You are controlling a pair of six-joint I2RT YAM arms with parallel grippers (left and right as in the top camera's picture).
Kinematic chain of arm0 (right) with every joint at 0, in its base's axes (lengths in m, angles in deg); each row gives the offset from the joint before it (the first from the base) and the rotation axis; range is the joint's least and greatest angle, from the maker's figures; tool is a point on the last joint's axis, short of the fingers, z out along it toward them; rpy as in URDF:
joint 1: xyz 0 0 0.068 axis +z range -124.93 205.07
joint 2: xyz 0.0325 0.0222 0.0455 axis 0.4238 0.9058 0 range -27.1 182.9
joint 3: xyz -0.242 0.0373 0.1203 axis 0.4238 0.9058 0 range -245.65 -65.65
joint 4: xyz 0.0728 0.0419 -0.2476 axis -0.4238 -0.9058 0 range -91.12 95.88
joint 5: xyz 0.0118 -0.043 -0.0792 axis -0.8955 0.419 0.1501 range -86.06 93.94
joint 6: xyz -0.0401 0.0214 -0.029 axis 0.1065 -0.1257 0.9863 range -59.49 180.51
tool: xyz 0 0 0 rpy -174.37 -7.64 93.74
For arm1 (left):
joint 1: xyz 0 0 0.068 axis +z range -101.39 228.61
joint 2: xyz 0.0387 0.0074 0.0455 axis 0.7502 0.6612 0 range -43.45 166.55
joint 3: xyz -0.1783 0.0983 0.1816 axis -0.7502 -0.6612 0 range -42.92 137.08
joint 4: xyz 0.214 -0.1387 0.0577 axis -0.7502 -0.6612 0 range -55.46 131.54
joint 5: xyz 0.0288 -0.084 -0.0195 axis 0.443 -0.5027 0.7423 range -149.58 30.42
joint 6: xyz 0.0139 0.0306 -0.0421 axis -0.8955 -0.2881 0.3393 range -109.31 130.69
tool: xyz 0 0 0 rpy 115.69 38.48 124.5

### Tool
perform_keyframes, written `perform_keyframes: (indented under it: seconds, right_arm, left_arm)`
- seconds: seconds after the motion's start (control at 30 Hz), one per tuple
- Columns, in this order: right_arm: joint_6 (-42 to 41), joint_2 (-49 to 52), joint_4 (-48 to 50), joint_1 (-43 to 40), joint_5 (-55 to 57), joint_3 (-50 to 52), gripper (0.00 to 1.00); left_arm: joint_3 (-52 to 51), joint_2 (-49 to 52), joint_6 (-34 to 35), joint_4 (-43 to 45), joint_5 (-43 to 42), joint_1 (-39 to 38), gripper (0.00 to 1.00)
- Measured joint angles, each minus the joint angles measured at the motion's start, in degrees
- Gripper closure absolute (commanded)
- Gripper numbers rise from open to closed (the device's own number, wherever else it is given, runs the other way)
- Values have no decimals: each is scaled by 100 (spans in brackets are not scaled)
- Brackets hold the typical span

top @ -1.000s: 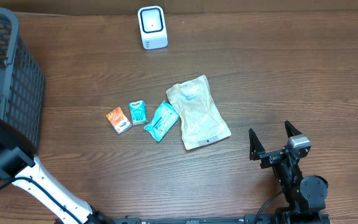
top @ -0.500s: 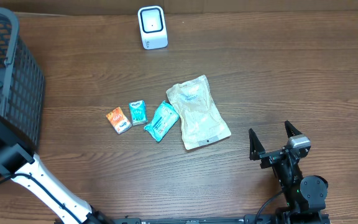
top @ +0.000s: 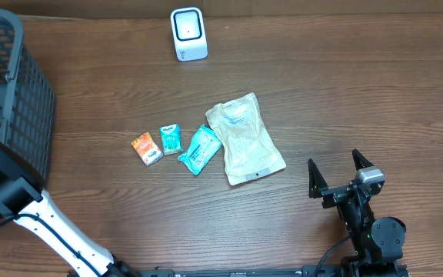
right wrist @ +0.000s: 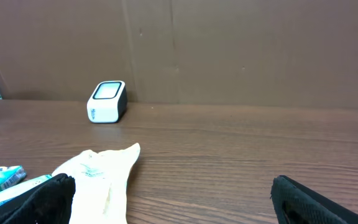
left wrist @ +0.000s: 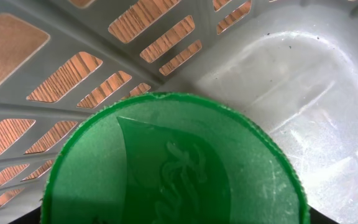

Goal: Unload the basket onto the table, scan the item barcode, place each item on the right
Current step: 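Grasp the green-capped jar in the basket with the left gripper, then carry the jar out and set it on the table left of packs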

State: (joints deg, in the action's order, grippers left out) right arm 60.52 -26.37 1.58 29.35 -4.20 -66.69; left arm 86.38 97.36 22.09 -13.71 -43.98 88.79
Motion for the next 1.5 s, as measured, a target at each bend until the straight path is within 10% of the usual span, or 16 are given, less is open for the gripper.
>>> perform_keyframes:
  seconds: [0.47, 1.5]
  right_arm:
    - [0, 0, 2, 0, 0, 0, 0]
    - [0, 0, -2, 0, 0, -2, 0]
  left_arm:
    - [-44, -345, 46, -354, -256, 0, 39]
    - [-39, -4962, 214, -1530, -2706, -492, 32]
